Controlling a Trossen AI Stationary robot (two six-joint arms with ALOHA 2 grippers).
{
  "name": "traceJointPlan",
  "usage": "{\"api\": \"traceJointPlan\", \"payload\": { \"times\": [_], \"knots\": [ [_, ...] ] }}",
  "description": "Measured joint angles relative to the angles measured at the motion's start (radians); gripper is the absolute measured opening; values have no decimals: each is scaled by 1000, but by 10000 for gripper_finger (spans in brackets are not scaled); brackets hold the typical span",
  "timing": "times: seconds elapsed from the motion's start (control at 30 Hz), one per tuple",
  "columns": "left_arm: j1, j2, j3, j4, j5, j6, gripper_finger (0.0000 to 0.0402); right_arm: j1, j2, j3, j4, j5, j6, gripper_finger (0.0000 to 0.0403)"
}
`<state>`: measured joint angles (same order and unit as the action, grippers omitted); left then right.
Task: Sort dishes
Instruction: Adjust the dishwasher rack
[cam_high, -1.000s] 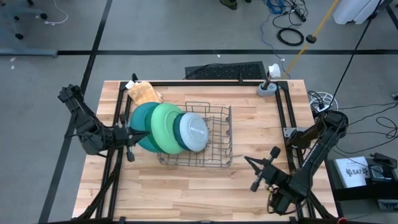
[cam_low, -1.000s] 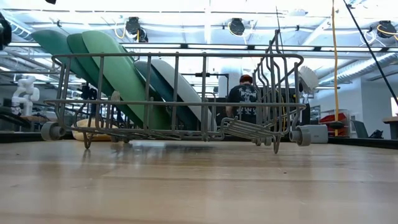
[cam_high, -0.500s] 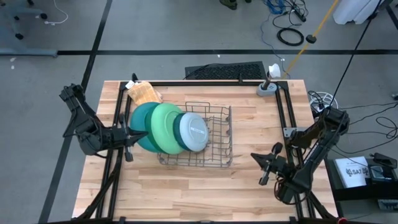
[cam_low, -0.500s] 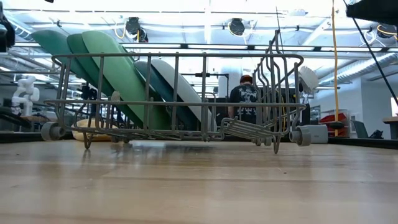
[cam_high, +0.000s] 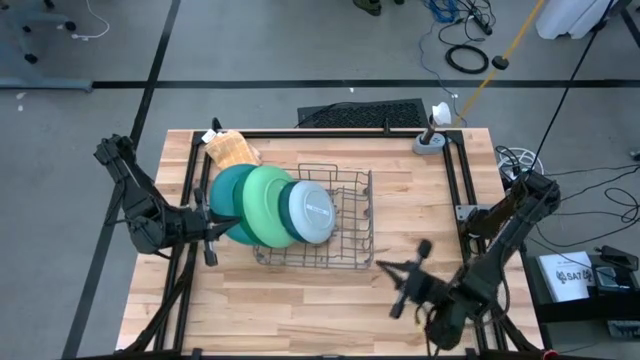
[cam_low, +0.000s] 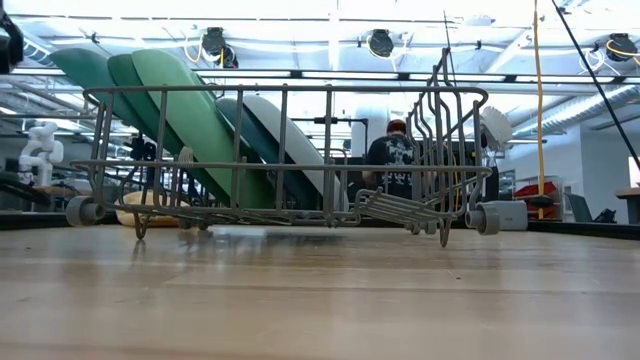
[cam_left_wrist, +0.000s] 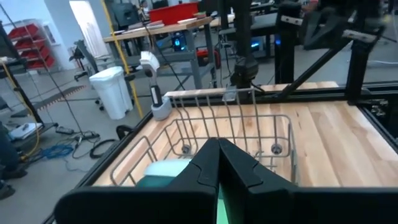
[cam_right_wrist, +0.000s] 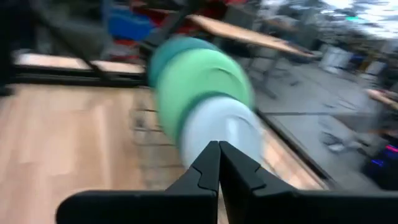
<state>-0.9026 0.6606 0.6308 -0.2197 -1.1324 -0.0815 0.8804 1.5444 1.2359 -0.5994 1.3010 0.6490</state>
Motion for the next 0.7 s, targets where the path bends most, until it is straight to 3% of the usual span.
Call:
{"api": "traceJointPlan", "payload": {
  "times": [0.13,0.23,0.3,0.43,0.6,0.7],
  "knots": [
    [1,45,0,100,11,71,8,-108,10,2,513,-270,-541,0],
    [6,68,0,156,29,118,8,-179,39,-3,755,-403,-788,0],
    [5,64,0,161,26,121,8,-223,55,-4,807,-461,-840,0],
    [-37,24,1,159,-36,111,8,-295,81,-4,805,-556,-786,0],
    [-127,-16,1,98,-169,91,8,-318,105,-6,800,-576,-829,0],
    [-168,-22,1,19,-196,33,8,-319,102,-6,798,-576,-855,0]
  ]
}}
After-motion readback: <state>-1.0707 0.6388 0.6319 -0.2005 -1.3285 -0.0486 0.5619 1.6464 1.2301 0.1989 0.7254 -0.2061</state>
